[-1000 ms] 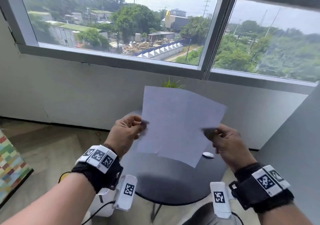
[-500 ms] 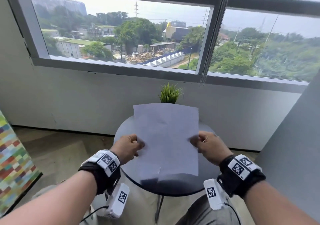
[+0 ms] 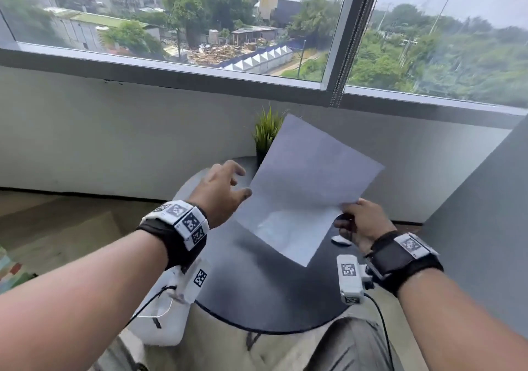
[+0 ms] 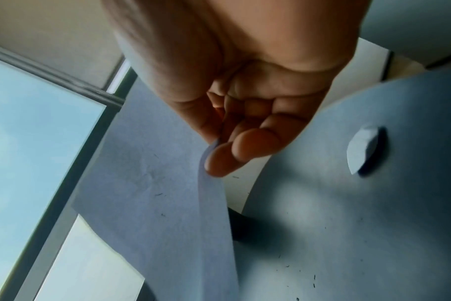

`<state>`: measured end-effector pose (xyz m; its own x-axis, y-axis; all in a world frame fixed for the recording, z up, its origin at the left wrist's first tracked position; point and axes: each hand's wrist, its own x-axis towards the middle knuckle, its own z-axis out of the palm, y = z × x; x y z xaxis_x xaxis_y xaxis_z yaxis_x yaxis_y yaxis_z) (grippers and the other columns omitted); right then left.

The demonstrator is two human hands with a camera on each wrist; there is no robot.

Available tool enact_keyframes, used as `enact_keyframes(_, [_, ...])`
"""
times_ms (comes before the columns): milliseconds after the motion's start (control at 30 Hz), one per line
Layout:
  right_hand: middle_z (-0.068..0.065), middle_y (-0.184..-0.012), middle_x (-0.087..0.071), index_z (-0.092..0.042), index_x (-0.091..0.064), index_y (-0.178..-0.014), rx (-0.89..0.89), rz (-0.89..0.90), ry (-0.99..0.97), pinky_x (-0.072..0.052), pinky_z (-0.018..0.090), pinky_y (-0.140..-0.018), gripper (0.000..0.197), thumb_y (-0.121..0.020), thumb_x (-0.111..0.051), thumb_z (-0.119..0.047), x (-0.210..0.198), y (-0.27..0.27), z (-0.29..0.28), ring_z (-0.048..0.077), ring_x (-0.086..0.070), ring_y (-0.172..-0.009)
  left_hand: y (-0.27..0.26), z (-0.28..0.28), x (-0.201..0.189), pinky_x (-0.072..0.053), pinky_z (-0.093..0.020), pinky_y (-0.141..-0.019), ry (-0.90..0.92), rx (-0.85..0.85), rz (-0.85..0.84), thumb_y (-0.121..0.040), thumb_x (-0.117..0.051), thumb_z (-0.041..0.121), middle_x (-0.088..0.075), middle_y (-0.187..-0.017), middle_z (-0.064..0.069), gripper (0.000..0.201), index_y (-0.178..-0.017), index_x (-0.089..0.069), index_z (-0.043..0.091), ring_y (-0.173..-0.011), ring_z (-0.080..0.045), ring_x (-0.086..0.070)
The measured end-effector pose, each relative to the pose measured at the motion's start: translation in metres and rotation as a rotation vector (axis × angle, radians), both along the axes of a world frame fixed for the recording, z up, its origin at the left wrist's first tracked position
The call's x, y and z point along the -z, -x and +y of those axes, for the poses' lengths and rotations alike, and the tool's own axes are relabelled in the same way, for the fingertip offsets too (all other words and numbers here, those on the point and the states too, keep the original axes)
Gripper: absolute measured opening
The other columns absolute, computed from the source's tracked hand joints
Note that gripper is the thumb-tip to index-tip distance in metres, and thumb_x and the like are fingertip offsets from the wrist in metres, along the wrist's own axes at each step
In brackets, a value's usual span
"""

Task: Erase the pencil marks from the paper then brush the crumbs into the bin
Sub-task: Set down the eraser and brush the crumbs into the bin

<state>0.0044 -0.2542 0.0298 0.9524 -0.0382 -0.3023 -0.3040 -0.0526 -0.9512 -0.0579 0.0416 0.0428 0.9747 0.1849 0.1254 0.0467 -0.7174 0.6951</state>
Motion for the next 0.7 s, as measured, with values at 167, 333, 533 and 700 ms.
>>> enact_keyframes(167, [0.009,-0.064,-0.05,-0.014,-0.045,-0.082,0.127,0.156,-0.203,-0.045,0.021,-0.038,0.018,-0.097,-0.051,-0.007,0.051,-0.054,0.02,0.016,-0.061,-0.043,-0.064,0.004,0.033,-0.049,-0.035,-0.093,-0.231,0.347,0.278,-0.095,-0.062,0.041,-0.06,-0.103,0.017,0.028,-0.123,-0.06,0.04,-0.093,-0.008,-0.061])
enact_keyframes(333, [0.014,-0.071,-0.057,-0.012,-0.047,-0.086,0.171,0.311,-0.301,-0.053,0.027,-0.044,0.012,-0.095,-0.05,-0.005,0.079,-0.099,0.04,0.022,-0.067,-0.051,-0.119,0.002,0.064,-0.05,-0.036,-0.097,-0.447,0.559,0.453,-0.089,-0.066,0.033,-0.025,-0.155,0.013,0.081,-0.15,-0.019,0.056,-0.109,-0.018,-0.06])
enact_keyframes(533, [0.012,-0.07,-0.064,-0.013,-0.049,-0.092,-0.038,0.43,-0.121,-0.055,0.03,-0.049,0.017,-0.096,-0.06,-0.025,0.062,-0.143,0.041,0.024,-0.066,-0.056,-0.166,0.004,0.076,-0.039,-0.033,-0.11,-0.424,0.565,0.468,-0.095,-0.048,0.029,-0.042,-0.145,0.008,0.047,-0.137,-0.053,0.05,-0.132,-0.018,-0.049])
enact_keyframes(700, [0.005,-0.089,-0.07,-0.006,-0.062,-0.092,-0.424,0.181,0.55,-0.053,0.037,-0.064,0.034,-0.089,-0.065,-0.04,0.058,-0.159,0.025,0.022,-0.062,-0.073,-0.192,0.008,0.084,-0.037,-0.038,-0.113,-0.509,0.565,0.475,-0.095,-0.04,0.037,-0.047,-0.142,0.01,0.043,-0.13,-0.059,0.052,-0.134,-0.017,-0.046])
